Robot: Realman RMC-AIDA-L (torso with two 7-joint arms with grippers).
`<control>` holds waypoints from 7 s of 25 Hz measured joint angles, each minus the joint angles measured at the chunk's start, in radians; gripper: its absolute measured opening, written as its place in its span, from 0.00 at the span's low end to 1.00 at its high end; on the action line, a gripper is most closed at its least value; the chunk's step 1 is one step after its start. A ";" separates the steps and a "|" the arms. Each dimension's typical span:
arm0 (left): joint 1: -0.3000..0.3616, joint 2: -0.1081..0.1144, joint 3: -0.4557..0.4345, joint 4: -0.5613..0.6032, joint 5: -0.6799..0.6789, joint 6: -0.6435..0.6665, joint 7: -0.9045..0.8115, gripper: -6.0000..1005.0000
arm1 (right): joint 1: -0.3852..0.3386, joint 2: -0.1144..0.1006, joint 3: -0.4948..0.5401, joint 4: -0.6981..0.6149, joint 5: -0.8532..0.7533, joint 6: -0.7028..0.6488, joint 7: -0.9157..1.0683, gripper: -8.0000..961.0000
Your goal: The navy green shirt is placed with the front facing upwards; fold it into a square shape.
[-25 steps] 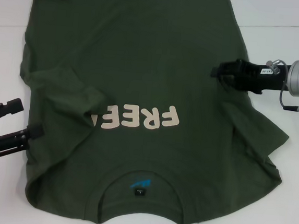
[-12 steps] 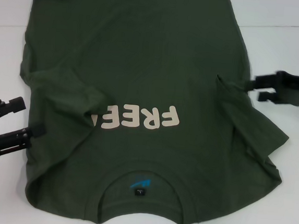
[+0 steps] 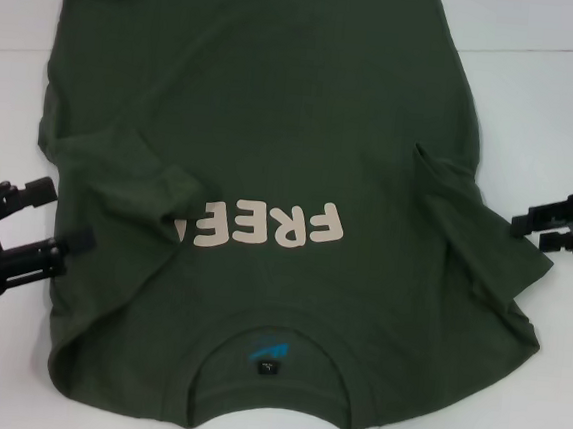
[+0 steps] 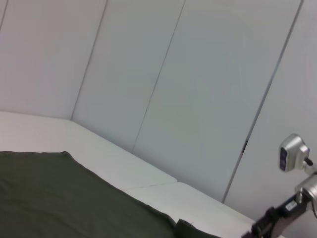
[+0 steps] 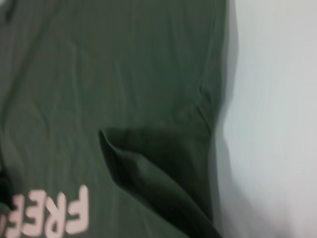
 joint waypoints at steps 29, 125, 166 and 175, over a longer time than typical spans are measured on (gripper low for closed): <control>0.005 0.000 -0.001 0.003 -0.021 0.014 -0.003 0.93 | 0.051 0.018 -0.010 0.000 -0.049 -0.077 0.017 0.30; -0.003 0.003 -0.013 -0.007 -0.021 0.011 -0.060 0.93 | 0.102 0.055 -0.021 0.051 0.251 0.104 -0.044 0.94; -0.061 0.053 -0.041 -0.025 0.050 0.038 -0.408 0.93 | 0.154 0.071 -0.169 -0.001 0.286 0.062 -0.137 0.98; -0.066 0.057 -0.051 -0.025 0.050 0.031 -0.407 0.93 | 0.019 0.077 -0.060 0.001 0.532 0.068 -0.465 0.98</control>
